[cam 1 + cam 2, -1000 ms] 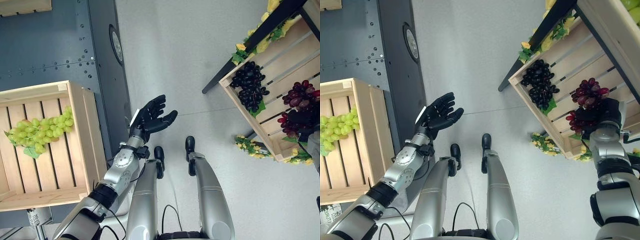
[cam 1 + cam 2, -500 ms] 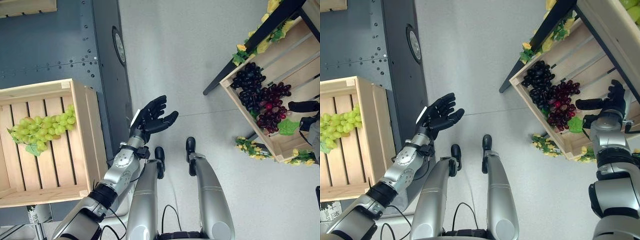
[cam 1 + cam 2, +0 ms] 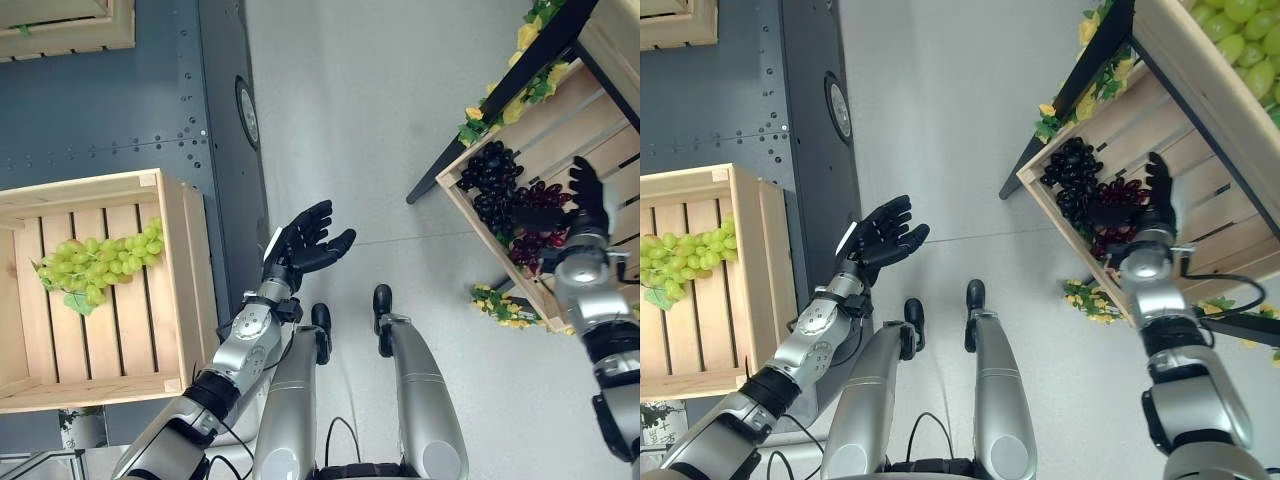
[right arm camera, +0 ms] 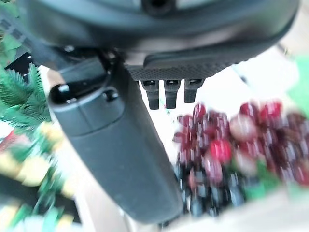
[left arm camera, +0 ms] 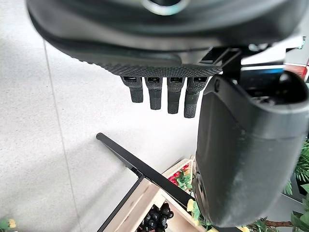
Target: Pick up the fruits from the basket on one side to the basket on the other side
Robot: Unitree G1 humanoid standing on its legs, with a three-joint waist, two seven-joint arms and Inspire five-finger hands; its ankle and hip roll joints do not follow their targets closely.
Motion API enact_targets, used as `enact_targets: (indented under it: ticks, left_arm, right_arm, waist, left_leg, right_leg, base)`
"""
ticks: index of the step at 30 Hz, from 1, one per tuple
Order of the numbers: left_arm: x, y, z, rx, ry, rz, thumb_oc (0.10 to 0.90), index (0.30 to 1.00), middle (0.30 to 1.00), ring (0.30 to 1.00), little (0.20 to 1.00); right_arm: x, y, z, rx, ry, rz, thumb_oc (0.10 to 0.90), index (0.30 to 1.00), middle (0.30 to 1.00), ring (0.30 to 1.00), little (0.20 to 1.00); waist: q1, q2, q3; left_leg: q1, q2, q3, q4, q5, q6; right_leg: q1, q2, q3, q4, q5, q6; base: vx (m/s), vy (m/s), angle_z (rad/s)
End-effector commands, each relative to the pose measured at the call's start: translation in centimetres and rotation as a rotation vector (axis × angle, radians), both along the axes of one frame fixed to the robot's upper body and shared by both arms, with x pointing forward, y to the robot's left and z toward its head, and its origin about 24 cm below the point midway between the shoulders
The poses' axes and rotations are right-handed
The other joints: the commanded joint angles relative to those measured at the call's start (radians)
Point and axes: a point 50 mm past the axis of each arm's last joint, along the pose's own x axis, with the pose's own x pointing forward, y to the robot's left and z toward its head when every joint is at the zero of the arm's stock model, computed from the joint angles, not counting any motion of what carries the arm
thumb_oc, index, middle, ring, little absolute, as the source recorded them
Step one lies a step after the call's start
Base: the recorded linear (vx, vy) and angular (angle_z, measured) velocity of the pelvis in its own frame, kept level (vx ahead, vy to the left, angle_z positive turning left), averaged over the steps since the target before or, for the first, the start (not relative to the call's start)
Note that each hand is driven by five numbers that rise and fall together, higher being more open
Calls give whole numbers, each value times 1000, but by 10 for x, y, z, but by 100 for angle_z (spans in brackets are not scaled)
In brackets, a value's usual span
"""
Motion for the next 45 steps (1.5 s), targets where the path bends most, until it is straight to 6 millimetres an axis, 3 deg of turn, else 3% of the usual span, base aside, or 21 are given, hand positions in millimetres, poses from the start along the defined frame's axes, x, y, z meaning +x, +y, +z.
enact_targets:
  ticks: [1, 5, 11, 18, 22, 25, 29, 34, 35, 37, 45]
  left_arm:
    - [-3, -16, 30, -84, -196, -31, 800, 900, 900, 900, 900]
    - [-2, -19, 32, -89, -198, -20, 800, 900, 900, 900, 900]
    - [-1, -20, 29, -37, -206, -13, 800, 900, 900, 900, 900]
    - [-1, -27, 35, 106, -295, -19, 800, 900, 900, 900, 900]
    - [-8, -25, 37, 203, -392, 58, 800, 900, 900, 900, 900]
    - [-12, -21, 47, 268, -498, 110, 800, 900, 900, 900, 900]
    - [-19, 7, 72, 275, -647, 239, 800, 900, 900, 900, 900]
    - [-31, 37, 84, 300, -742, 375, 800, 900, 900, 900, 900]
    - [-32, 39, 83, 303, -743, 383, 800, 900, 900, 900, 900]
    - [-38, 63, 80, 361, -711, 469, 800, 900, 900, 900, 900]
    - [-49, 101, 74, 475, -680, 659, 800, 900, 900, 900, 900]
  right_arm:
    - [0, 1, 39, -143, -194, 36, 800, 900, 900, 900, 900]
    - [4, 23, 25, -165, -181, 98, 800, 900, 900, 900, 900]
    - [6, 38, 10, -103, -182, 67, 800, 900, 900, 900, 900]
    - [9, 67, -5, -169, -182, 52, 800, 900, 900, 900, 900]
    - [2, 90, -25, -263, -141, 155, 800, 900, 900, 900, 900]
    - [-4, 90, -38, -272, -103, 186, 800, 900, 900, 900, 900]
    - [-18, 86, -65, -270, -22, 215, 800, 900, 900, 900, 900]
    - [-36, 81, -95, -238, 84, 217, 800, 900, 900, 900, 900]
    - [-37, 81, -98, -237, 95, 219, 800, 900, 900, 900, 900]
    - [-58, 76, -126, -188, 205, 218, 800, 900, 900, 900, 900]
    - [-91, 75, -170, -71, 394, 189, 800, 900, 900, 900, 900]
  waist:
    - [31, -3, -15]
    - [37, 5, -15]
    - [48, 13, -15]
    - [59, 30, -15]
    - [59, 44, -45]
    - [69, 52, -63]
    - [96, 62, -86]
    - [130, 68, -116]
    - [131, 68, -119]
    - [152, 66, -165]
    - [188, 65, -257]
  left_leg:
    - [86, -47, 36, -84, -22, 0]
    - [132, -56, 35, -142, 3, -5]
    - [202, -67, 19, -214, 31, -6]
    - [322, -79, 1, -308, 62, -15]
    - [391, -85, -14, -373, 85, -28]
    - [404, -91, -26, -390, 94, -34]
    - [427, -102, -57, -410, 103, -41]
    - [474, -106, -107, -496, 142, -49]
    - [480, -106, -111, -506, 146, -50]
    - [540, -101, -155, -620, 190, -57]
    - [601, -96, -205, -780, 268, -63]
  right_leg:
    - [118, 41, -64, -14, -52, -58]
    - [157, 31, -74, -40, -53, -54]
    - [218, 28, -63, -80, -49, -49]
    - [342, 12, -67, -171, -31, -47]
    - [425, 8, -76, -257, -14, -46]
    - [450, 4, -91, -279, -15, -48]
    - [490, -7, -114, -300, -25, -55]
    - [539, -10, -128, -353, -18, -50]
    - [544, -10, -129, -360, -16, -49]
    - [599, -6, -130, -440, 8, -36]
    - [670, 2, -141, -591, 75, -15]
  base:
    - [3, 9, 7]
    - [-7, 4, 8]
    - [-16, -5, 6]
    - [3, 17, 8]
    - [74, 43, 6]
    - [49, 23, 11]
    - [56, 11, 21]
    - [61, -5, 20]
    - [95, -18, 40]
    - [160, -24, 24]
    - [107, -14, 31]
